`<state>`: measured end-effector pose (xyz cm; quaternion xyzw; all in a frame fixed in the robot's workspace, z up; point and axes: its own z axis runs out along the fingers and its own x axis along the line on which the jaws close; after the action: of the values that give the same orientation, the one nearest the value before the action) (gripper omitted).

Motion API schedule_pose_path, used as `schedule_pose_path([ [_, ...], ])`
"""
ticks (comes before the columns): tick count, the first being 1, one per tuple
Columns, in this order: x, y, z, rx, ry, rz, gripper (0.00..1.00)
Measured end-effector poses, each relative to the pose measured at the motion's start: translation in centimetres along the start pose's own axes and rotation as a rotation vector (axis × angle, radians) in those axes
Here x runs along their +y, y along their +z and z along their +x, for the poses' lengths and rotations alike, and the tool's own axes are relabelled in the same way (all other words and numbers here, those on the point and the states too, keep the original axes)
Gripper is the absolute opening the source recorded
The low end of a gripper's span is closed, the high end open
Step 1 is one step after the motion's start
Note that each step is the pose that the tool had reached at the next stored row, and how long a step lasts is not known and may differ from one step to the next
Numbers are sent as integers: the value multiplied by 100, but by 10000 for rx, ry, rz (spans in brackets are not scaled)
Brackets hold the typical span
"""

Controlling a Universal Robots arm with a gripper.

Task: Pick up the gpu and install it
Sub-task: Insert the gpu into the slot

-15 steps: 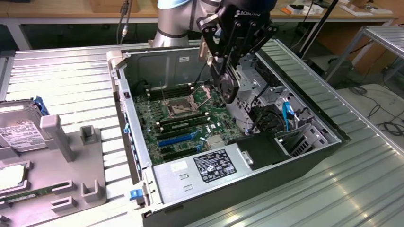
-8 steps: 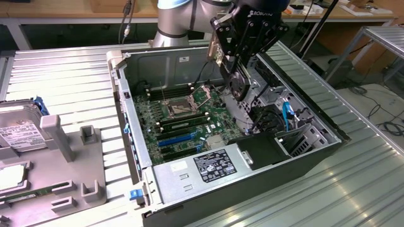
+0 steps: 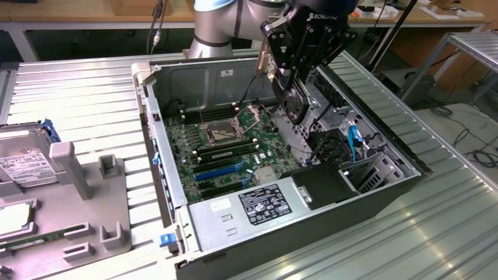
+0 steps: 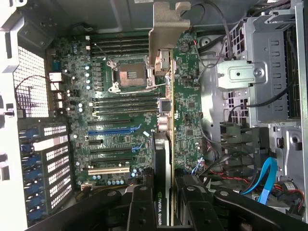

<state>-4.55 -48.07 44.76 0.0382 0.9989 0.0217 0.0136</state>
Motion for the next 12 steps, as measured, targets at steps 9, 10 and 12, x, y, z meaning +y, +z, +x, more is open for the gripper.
schedule_pose_path([
  [9, 0, 0, 0, 0, 0, 0, 27],
  [10, 0, 0, 0, 0, 0, 0, 27],
  [12, 0, 0, 0, 0, 0, 0, 27],
])
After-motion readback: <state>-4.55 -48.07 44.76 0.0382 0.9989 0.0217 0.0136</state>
